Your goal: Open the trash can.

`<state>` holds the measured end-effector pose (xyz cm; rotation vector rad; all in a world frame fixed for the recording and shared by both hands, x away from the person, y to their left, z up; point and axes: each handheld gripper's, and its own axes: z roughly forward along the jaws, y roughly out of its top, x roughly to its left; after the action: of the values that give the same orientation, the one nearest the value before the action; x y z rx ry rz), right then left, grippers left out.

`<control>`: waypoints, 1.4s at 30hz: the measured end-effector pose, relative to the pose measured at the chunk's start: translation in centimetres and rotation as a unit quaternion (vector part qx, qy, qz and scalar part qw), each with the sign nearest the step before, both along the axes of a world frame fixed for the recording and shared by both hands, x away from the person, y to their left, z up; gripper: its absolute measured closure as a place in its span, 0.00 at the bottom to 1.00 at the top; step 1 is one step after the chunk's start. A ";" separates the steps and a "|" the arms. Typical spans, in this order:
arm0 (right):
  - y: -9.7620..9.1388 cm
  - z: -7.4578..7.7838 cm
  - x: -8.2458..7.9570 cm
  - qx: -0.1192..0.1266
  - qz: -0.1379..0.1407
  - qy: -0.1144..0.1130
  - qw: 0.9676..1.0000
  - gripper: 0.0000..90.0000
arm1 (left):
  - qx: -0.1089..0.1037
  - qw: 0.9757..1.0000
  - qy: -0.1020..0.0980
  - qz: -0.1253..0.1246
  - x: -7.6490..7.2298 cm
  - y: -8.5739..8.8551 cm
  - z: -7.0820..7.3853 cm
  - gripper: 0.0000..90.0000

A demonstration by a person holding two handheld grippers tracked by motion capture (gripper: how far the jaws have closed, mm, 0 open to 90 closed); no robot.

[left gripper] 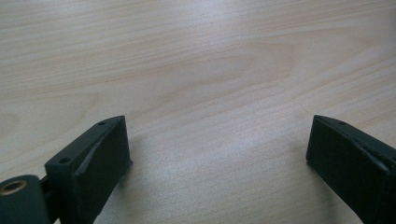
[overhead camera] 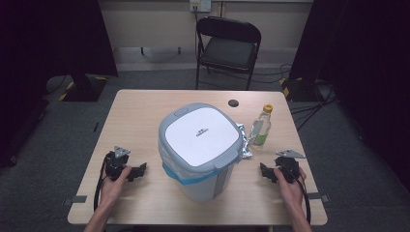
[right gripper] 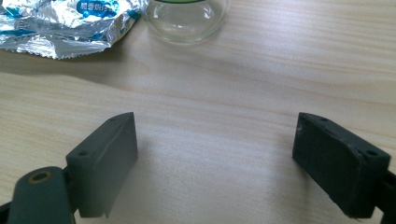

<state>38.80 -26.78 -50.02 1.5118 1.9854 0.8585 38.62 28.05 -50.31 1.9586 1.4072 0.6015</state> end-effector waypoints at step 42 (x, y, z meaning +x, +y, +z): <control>8.0 3.9 -5.0 0.071 0.180 -0.019 0.981 0.21 | -0.083 0.987 -0.079 -0.113 2.3 -5.9 3.9 0.20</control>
<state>33.78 -18.73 -46.12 1.2128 2.2473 1.1864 40.96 22.17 -46.44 1.8605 1.0831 0.5049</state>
